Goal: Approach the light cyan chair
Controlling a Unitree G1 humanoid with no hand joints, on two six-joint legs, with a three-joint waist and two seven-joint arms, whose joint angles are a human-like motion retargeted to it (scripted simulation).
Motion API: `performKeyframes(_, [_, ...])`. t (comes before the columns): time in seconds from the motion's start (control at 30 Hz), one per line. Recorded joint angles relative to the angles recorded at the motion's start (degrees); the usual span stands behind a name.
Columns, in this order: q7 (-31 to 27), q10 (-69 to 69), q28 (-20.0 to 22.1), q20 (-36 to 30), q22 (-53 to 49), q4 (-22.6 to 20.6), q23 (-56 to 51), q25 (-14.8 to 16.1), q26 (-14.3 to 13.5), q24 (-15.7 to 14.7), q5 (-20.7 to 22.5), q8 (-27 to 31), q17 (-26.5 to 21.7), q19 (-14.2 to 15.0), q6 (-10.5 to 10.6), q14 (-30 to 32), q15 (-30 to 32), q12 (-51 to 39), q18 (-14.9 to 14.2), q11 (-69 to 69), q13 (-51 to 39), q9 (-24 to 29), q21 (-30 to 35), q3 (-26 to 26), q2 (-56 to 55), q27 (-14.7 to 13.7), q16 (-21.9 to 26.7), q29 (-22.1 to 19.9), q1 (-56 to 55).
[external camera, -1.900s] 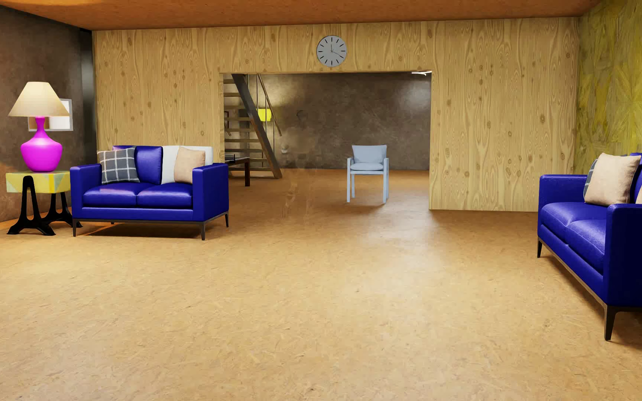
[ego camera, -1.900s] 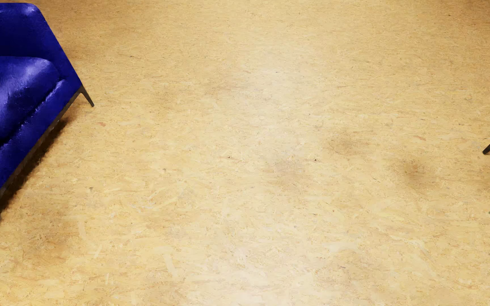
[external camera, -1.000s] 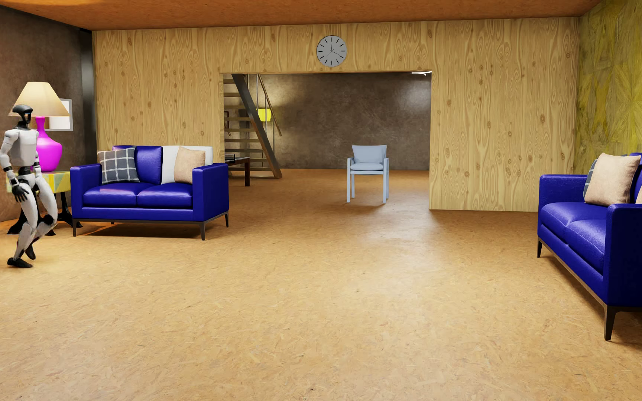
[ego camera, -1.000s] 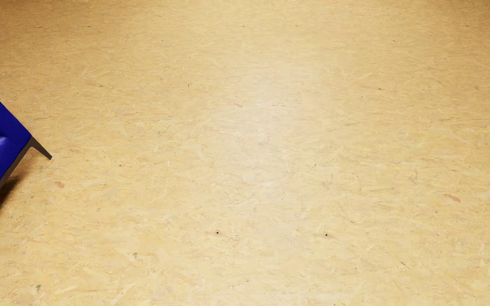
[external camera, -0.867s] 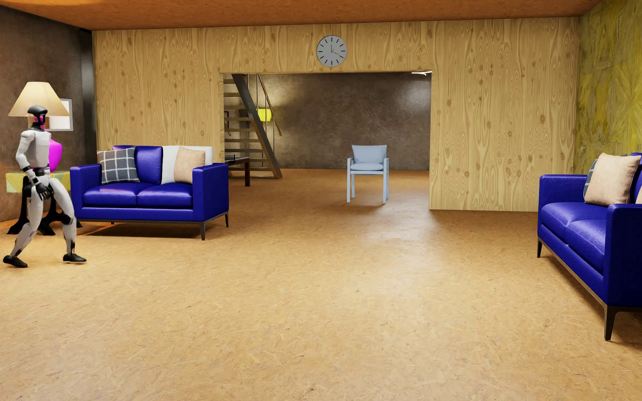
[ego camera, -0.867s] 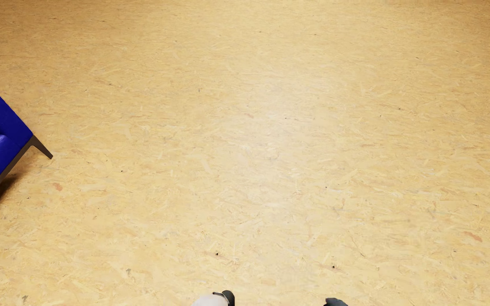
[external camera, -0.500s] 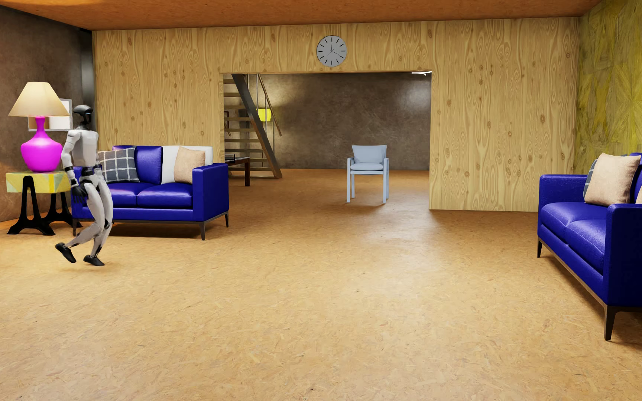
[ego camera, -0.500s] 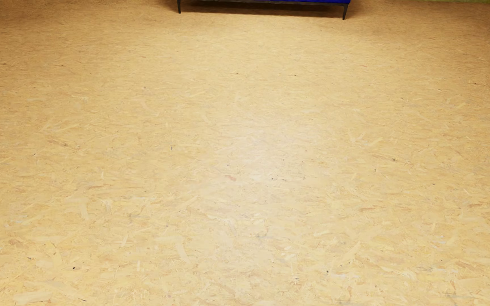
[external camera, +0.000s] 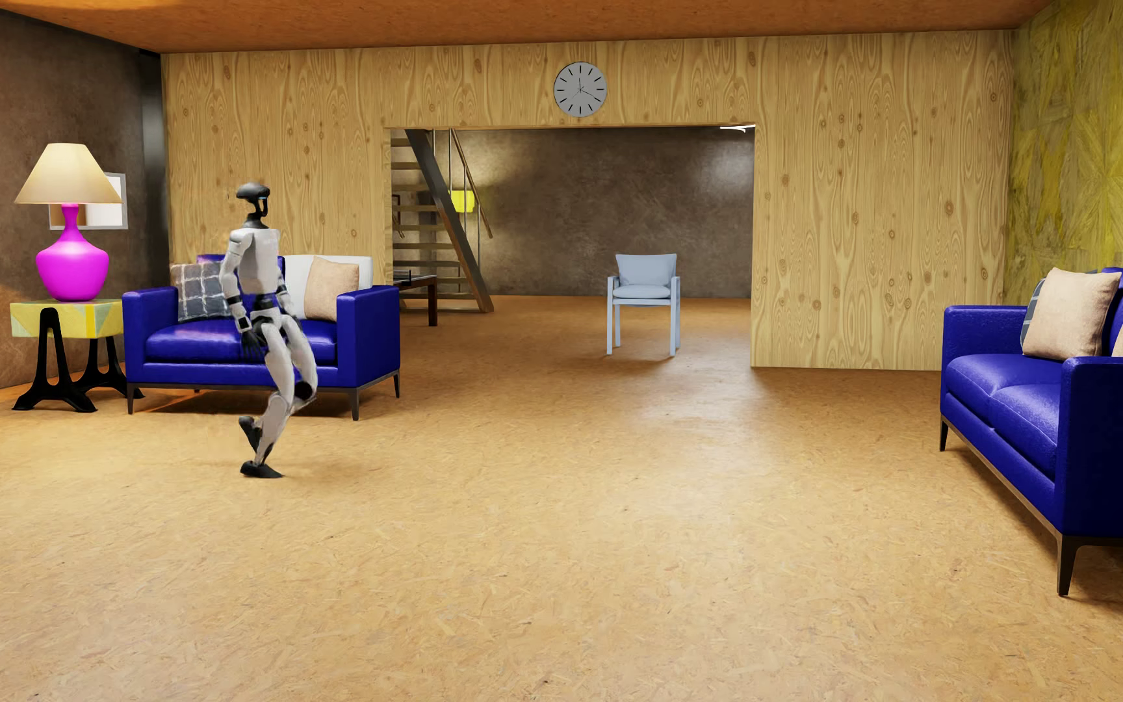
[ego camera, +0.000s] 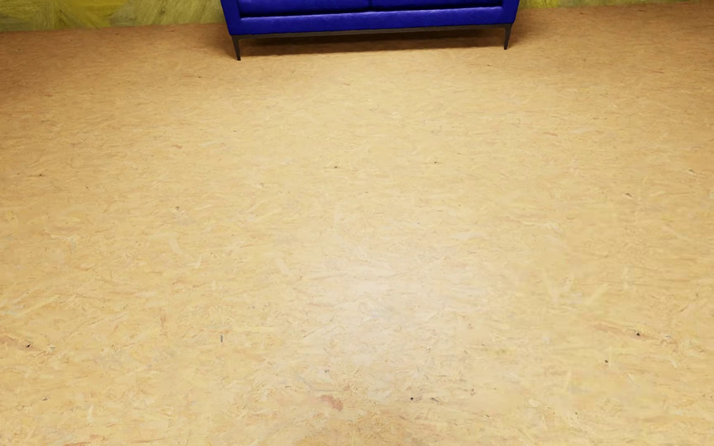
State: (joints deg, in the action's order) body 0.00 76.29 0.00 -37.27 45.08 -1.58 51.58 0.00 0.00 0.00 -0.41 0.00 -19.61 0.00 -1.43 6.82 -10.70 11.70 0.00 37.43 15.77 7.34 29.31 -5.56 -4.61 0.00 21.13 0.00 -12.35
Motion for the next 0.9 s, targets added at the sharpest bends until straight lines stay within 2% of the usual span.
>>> performKeyframes(0.03, [0.0,-11.76,0.0,-2.96,5.14,-0.8,-2.17,0.0,0.0,0.0,-1.26,0.0,-0.79,0.0,-0.65,4.99,-0.82,0.35,0.0,-2.04,-1.07,0.5,0.11,2.85,4.8,0.0,-0.92,0.0,-2.92])
performKeyframes(0.07, [0.0,-25.19,0.0,-0.75,6.67,-0.77,-4.76,0.0,0.0,0.0,-1.21,0.0,-0.91,0.0,-1.01,7.51,-1.86,2.12,0.0,-4.44,-1.7,-0.28,-1.33,5.53,8.11,0.0,-1.49,0.0,-6.26])
performKeyframes(0.1, [0.0,-39.15,0.0,-0.48,8.17,-1.4,-6.94,0.0,0.0,0.0,-1.37,0.0,-1.37,0.0,-1.16,1.58,-3.69,3.45,0.0,-6.75,-2.11,-0.8,-2.34,7.14,12.87,0.0,-1.45,0.0,-6.94])
performKeyframes(0.13, [0.0,-46.51,0.0,-2.16,8.41,-1.86,-9.02,0.0,0.0,0.0,-0.28,0.0,-2.09,0.0,-0.45,-18.55,-6.12,4.43,0.0,-8.48,-2.8,-1.82,-4.3,7.97,16.39,0.0,-1.09,0.0,-6.8])
performKeyframes(0.17, [0.0,-66.92,0.0,-3.44,8.43,-1.41,-10.5,0.0,0.0,0.0,0.04,0.0,-2.9,0.0,-0.09,-2.33,-9.41,5.73,0.0,-8.53,-3.07,-3.28,-6.03,8.55,18.36,0.0,-0.49,0.0,-8.03])
performKeyframes(0.2, [0.0,-68.56,0.0,-4.69,9.02,-1.41,-10.51,0.0,0.0,0.0,0.9,0.0,-3.26,0.0,0.34,-0.13,-11.5,6.88,0.0,-8.29,-3.4,-3.73,-7.58,9.26,20.07,0.0,-0.19,0.0,-9.15])
performKeyframes(0.23, [0.0,-47.93,0.0,-5.62,9.77,-2.37,-9.96,0.0,0.0,0.0,0.63,0.0,-2.93,0.0,-0.4,-19.91,-11.82,7.43,0.0,-6.61,-2.93,-3.24,-9.56,10.21,21.77,0.0,-0.02,0.0,-11.08])
performKeyframes(0.27, [0.0,-45.98,0.0,-5.7,10.33,-4.35,-8.44,0.0,0.0,0.0,0.01,0.0,-2.39,0.0,-1.31,-13.27,-9.39,8.04,0.0,-2.78,-2.04,-3.22,-11.45,10.46,22.68,0.0,0.23,0.0,-11.28])
performKeyframes(0.3, [0.0,-45.86,0.0,-4.94,11.01,-7.46,-6.59,0.0,0.0,0.0,-3.03,0.0,-1.34,0.0,-3.78,-3.57,-1.23,8.62,0.0,6.94,-1.29,-3.48,-12.06,10.12,19.63,0.0,0.37,0.0,-11.25])
performKeyframes(0.33, [0.0,-41.76,0.0,-5.4,12.02,-9.8,-3.97,0.0,0.0,0.0,-5.47,0.0,-0.48,0.0,-4.91,2.97,9.45,8.87,0.0,20.13,0.06,-2.29,-11.54,9.03,16.43,0.0,0.68,0.0,-10.04])
performKeyframes(0.37, [0.0,-39.88,0.0,-4.44,11.61,-11.67,-2.63,0.0,0.0,0.0,-7.12,0.0,-0.18,0.0,-5.28,4.26,8.66,8.44,0.0,33.08,1.06,-1.61,-11.16,7.92,9.84,0.0,0.92,0.0,-8.06])
performKeyframes(0.4, [0.0,-40.63,0.0,-2.83,10.07,-12.52,-1.54,0.0,0.0,0.0,-8.02,0.0,-0.08,0.0,-5.19,3.41,2.2,7.98,0.0,39.26,1.48,0.22,-9.93,7.84,3.8,0.0,1.3,0.0,-3.4])
performKeyframes(0.43, [0.0,-41.8,0.0,-1.31,9.13,-12.09,0.14,0.0,0.0,0.0,-7.47,0.0,-0.06,0.0,-3.6,0.38,-0.28,6.86,0.0,37.13,1.7,0.44,-8.54,5.13,-1.83,0.0,1.13,0.0,0.3])
performKeyframes(0.5, [0.0,-43.22,0.0,-0.68,4.24,-11.75,0.53,0.0,0.0,0.0,-6.77,0.0,-1.17,0.0,-0.27,-6.88,-2.06,4.52,0.0,18.02,3.67,0.78,-7.82,-1.42,-7.58,0.0,2.04,0.0,7.25])
performKeyframes(0.53, [0.0,-44.68,0.0,0.97,2.79,-11.47,0.29,0.0,0.0,0.0,-7.07,0.0,-1.6,0.0,1.02,-10.59,0.49,3.28,0.0,5.62,5.44,0.23,-9.01,-2.85,-8.94,0.0,2.01,0.0,10.39])
performKeyframes(0.57, [0.0,-45.48,0.0,3.03,0.75,-11.41,0.31,0.0,0.0,0.0,-7.42,0.0,-1.67,0.0,1.75,-13.98,14.09,2.25,0.0,-5.17,6.81,-0.16,-8.4,-3.58,-9.27,0.0,2.41,0.0,13.16])
performKeyframes(0.6, [0.0,-44.41,0.0,4.95,-1.0,-10.59,0.68,0.0,0.0,0.0,-8.33,0.0,-1.55,0.0,2.66,-17.91,30.32,1.21,0.0,-8.14,8.15,-1.77,-8.97,-4.43,-12.43,0.0,3.22,0.0,13.54])
performKeyframes(0.63, [0.0,-43.4,0.0,6.21,-2.56,-10.52,0.81,0.0,0.0,0.0,-9.86,0.0,-1.46,0.0,2.34,-21.92,34.45,0.54,0.0,-6.28,9.62,-2.07,-8.56,-5.55,-13.38,0.0,4.17,0.0,16.35])
performKeyframes(0.67, [0.0,-41.09,0.0,6.65,-3.86,-10.52,0.59,0.0,0.0,0.0,-10.43,0.0,-1.41,0.0,2.33,-23.92,27.37,0.19,0.0,-1.16,10.94,-1.27,-9.19,-6.89,-11.85,0.0,4.76,0.0,19.7])
performKeyframes(0.7, [0.0,-36.33,0.0,7.62,-4.17,-9.52,1.83,0.0,0.0,0.0,-8.95,0.0,-1.62,0.0,3.52,-21.39,18.55,-0.15,0.0,0.89,10.14,-1.28,-7.54,-8.29,-10.75,0.0,4.41,0.0,18.64])
performKeyframes(0.73, [0.0,-29.87,0.0,9.86,-2.81,-8.46,3.2,0.0,0.0,0.0,-9.19,0.0,-1.67,0.0,4.69,-14.22,12.46,-0.83,0.0,3.15,8.68,-0.91,-6.9,-9.74,-8.98,0.0,2.34,0.0,15.72])
performKeyframes(0.77, [0.0,-26.06,0.0,6.99,-3.36,-7.71,3.88,0.0,0.0,0.0,-10.57,0.0,-2.9,0.0,5.7,-5.14,9.26,-1.96,0.0,3.42,6.43,0.24,-6.24,-9.75,-6.56,0.0,1.64,0.0,12.77])
performKeyframes(0.8, [0.0,-24.13,0.0,4.73,-2.31,-6.23,4.65,0.0,0.0,0.0,-11.09,0.0,-3.69,0.0,6.72,1.05,6.94,-2.69,0.0,2.15,4.93,0.33,-6.76,-7.8,-4.29,0.0,0.27,0.0,9.52])
performKeyframes(0.83, [0.0,-22.94,0.0,3.96,-3.54,-5.11,3.54,0.0,0.0,0.0,-12.78,0.0,-4.02,0.0,6.95,2.84,5.39,-1.86,0.0,1.0,4.34,0.15,-9.08,-5.87,-2.05,0.0,-0.13,0.0,5.28])
performKeyframes(0.9, [0.0,-23.84,0.0,0.56,-2.37,-3.07,0.54,0.0,0.0,0.0,-15.38,0.0,-4.19,0.0,5.95,0.04,1.74,0.37,0.0,-0.35,3.74,-0.89,-9.46,-3.18,3.23,0.0,-0.79,0.0,-3.05])
